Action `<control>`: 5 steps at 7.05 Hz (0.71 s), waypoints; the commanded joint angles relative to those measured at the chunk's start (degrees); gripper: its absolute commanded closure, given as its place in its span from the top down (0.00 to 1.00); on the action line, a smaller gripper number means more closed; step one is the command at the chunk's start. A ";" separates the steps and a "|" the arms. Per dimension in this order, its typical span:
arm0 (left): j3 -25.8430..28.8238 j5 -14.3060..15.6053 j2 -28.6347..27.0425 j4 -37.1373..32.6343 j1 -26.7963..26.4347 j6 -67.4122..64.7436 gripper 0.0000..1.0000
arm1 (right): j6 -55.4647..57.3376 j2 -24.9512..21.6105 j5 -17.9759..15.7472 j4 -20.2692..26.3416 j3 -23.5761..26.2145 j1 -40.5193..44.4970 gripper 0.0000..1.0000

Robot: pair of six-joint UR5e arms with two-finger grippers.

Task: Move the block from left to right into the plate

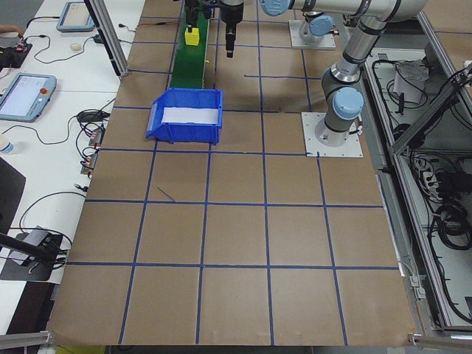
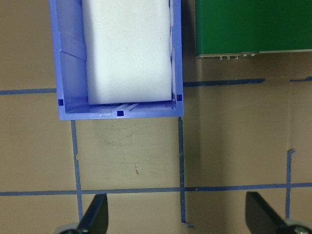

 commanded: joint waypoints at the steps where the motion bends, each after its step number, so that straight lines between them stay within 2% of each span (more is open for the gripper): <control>1: -0.04 0.10 0.00 0.09 0.00 0.09 1.00 | -5.44 0.36 -7.56 0.00 0.87 0.00 0.96; 2: -0.12 0.18 0.00 0.09 0.00 0.09 1.00 | -7.05 0.45 -11.80 0.00 1.57 0.00 0.80; 3: -0.13 0.18 0.00 0.09 0.00 0.09 1.00 | -7.41 0.71 -12.54 0.00 1.58 0.00 0.64; 4: -0.13 0.18 0.00 0.09 0.00 0.09 1.00 | -9.07 0.45 -15.85 0.00 1.23 -0.09 0.48; 5: -0.13 0.18 0.00 0.09 0.00 0.09 1.00 | -12.74 -0.60 -19.63 0.18 1.40 -0.35 0.41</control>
